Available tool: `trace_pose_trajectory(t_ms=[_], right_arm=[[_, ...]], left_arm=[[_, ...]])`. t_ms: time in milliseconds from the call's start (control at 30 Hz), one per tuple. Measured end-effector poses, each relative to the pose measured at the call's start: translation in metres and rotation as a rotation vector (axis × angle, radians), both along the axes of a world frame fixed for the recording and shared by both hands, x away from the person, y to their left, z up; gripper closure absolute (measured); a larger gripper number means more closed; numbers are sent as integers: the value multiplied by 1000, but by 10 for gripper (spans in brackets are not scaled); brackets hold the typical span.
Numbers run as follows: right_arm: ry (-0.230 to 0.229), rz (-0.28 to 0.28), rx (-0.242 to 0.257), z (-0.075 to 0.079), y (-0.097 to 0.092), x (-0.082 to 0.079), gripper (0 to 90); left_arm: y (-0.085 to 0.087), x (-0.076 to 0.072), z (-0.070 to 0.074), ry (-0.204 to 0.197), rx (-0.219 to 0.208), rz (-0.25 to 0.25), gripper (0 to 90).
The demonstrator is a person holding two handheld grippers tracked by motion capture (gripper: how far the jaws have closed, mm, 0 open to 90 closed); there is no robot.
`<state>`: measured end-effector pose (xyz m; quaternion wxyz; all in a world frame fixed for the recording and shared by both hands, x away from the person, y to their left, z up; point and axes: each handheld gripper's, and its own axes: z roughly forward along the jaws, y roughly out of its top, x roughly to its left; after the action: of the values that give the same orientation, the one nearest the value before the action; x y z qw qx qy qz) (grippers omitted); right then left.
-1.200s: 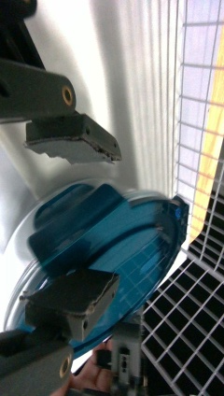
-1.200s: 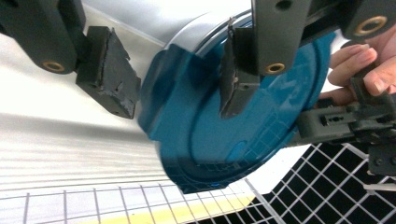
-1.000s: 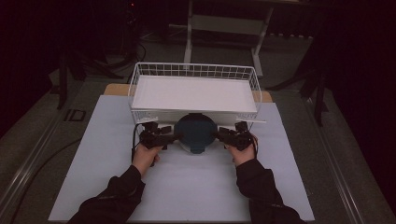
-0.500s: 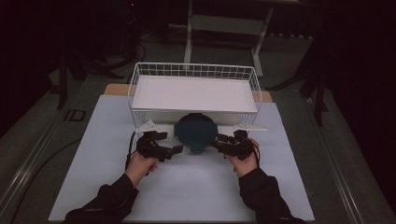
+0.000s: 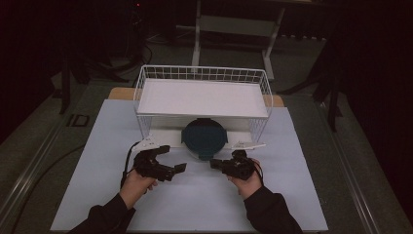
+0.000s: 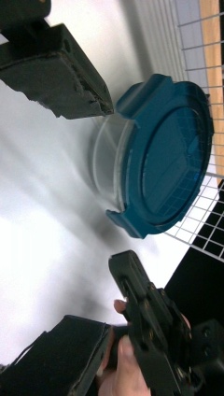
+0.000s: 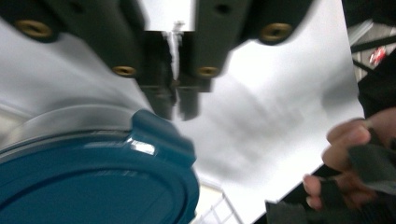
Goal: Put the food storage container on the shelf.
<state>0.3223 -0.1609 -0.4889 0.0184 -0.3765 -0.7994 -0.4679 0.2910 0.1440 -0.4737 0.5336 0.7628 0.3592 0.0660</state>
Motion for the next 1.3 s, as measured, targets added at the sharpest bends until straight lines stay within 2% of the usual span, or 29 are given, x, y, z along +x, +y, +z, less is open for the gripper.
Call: trace_pose_trajectory(t_ms=[200, 567, 833, 1300], right_arm=[[-8, 1, -25, -6, 11, 4, 899], [10, -24, -39, -15, 20, 16, 899], [3, -44, -38, -15, 21, 26, 898], [-10, -92, -45, -14, 23, 51, 898]], left_arm=[[1, -14, -6, -34, 48, -2, 0], [5, -15, -16, -29, 40, 10, 0], [7, -12, -24, -14, 45, 22, 0], [6, -13, -26, -22, 48, 15, 0]])
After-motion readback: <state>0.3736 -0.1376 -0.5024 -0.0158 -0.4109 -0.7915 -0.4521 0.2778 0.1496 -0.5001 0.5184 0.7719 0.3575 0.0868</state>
